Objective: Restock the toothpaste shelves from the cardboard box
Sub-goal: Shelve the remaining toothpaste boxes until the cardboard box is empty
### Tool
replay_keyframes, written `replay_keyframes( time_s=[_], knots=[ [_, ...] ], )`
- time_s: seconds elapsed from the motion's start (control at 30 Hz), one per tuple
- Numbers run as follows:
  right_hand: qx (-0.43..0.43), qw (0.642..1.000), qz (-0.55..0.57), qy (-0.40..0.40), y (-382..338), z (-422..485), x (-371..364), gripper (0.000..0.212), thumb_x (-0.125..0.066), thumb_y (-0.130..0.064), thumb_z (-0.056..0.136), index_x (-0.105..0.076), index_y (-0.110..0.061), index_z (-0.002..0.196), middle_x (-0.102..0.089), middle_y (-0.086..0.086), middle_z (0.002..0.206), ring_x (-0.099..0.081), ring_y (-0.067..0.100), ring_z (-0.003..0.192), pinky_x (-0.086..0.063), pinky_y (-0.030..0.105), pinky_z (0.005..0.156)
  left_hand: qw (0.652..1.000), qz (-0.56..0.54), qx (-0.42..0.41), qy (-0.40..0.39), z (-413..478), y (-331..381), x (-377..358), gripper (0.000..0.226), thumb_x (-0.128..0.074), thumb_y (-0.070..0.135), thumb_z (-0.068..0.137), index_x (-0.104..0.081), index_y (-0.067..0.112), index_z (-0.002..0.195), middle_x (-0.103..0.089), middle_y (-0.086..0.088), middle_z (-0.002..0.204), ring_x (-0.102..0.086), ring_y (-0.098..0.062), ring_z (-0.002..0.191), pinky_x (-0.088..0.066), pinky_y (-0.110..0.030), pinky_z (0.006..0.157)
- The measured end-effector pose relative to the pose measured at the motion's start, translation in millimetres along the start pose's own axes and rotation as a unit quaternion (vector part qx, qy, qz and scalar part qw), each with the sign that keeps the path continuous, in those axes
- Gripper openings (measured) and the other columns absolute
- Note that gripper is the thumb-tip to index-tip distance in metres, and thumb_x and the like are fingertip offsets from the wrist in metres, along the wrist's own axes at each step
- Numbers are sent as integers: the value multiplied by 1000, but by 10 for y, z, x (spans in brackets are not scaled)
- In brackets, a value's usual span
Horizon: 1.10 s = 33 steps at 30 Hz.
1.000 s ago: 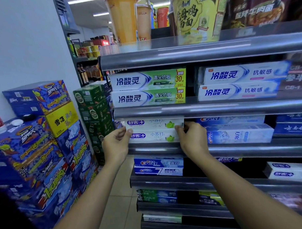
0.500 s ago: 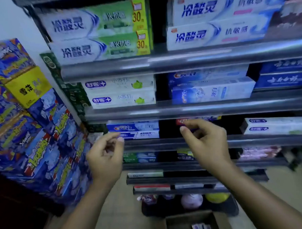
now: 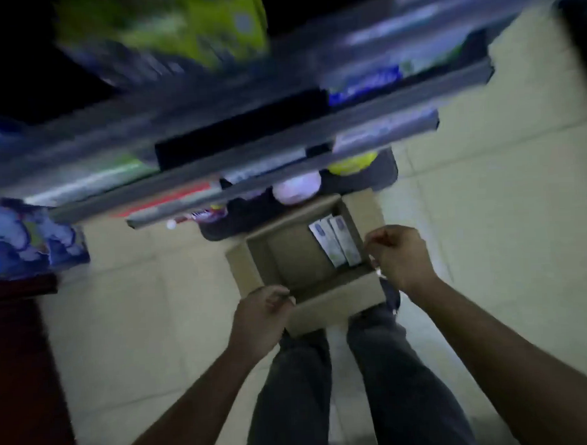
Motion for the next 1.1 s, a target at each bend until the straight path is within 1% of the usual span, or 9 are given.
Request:
replay_keyframes(
  time_s=[0.13, 0.23, 0.33, 0.43, 0.5, 0.57, 0.7, 0.87, 1.1],
  knots=[
    [-68, 995, -58, -39, 1262, 572, -630, 10, -71, -16, 85, -76, -7, 84, -74, 12, 85, -69, 30, 82, -54, 40, 72, 996, 30, 74, -34, 1003, -652, -1078, 16, -73, 40, 90, -73, 30, 101, -71, 12, 91, -67, -7, 86, -53, -25, 75],
    [-108, 990, -68, -57, 1955, 894, -1014, 14, -67, -13, 87, -75, -6, 96, -74, 14, 94, -69, 32, 89, -57, 42, 77, 993, 41, 104, -47, 1766, -1079, -1790, 8, -70, 39, 93, -63, 36, 90, -61, 19, 77, -60, 4, 66, -48, -18, 58],
    [-99, 994, -32, -38, 2389, 1123, -1229, 15, -70, -12, 85, -74, 0, 92, -73, 17, 88, -67, 25, 76, -55, 36, 73, 986, 54, 140, -72, 2481, -1444, -2492, 10, -59, 31, 100, -63, 22, 100, -59, 5, 89, -56, -12, 74, -42, -26, 61],
    [-77, 996, 20, -26, 2677, 1244, -1317, 18, -70, -9, 86, -72, -21, 73, -70, -3, 69, -64, 16, 70, -50, 24, 64, 987, -7, 150, -64, 3059, -1685, -3094, 41, -62, 28, 97, -54, 10, 133, -58, -2, 115, -59, -18, 96, -51, -28, 77],
    [-82, 995, 56, -16, 2869, 1292, -1321, 26, -70, -12, 88, -67, -35, 75, -68, -13, 67, -65, 8, 67, -53, 24, 65, 982, -64, 165, -58, 3355, -1814, -3422, 43, -64, 24, 95, -48, 15, 134, -57, 2, 107, -59, -14, 91, -54, -29, 73],
    [-82, 993, 82, -1, 3003, 1314, -1288, 20, -72, -15, 88, -70, -34, 82, -69, -17, 69, -65, 3, 67, -54, 25, 65, 971, -120, 190, -83, 3596, -1933, -3742, 39, -61, 16, 95, -49, 10, 131, -64, -10, 112, -66, -28, 97, -59, -34, 71],
    [-105, 988, 111, 14, 3196, 1349, -1244, 14, -74, -13, 87, -74, -24, 97, -73, -7, 78, -69, 8, 73, -57, 32, 71, 942, -218, 239, -91, 3774, -2022, -4031, 38, -61, 9, 88, -59, 1, 125, -65, -13, 91, -59, -23, 64, -43, -22, 39],
    [-120, 983, 139, 10, 3250, 1387, -1204, 16, -73, -7, 88, -73, -20, 98, -73, -2, 76, -69, 11, 71, -56, 27, 67, 908, -321, 269, -26, 3776, -2024, -4078, 42, -63, 8, 82, -50, -1, 122, -59, -15, 89, -56, -25, 64, -46, -26, 45],
    [-144, 980, 137, 17, 3112, 1368, -1117, 15, -74, -11, 88, -73, -19, 101, -74, 3, 82, -70, 22, 78, -57, 40, 75, 909, -310, 275, -52, 3517, -1838, -3805, 37, -73, 21, 90, -69, 6, 124, -75, -14, 107, -70, -21, 81, -48, -20, 47]
  ],
)
Point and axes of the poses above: each hand's wrist, its own z-axis towards the middle knuckle, its own x-axis out of the back of the hand, y = z × x, the point moved 7 cm from there along z, towards the middle knuckle
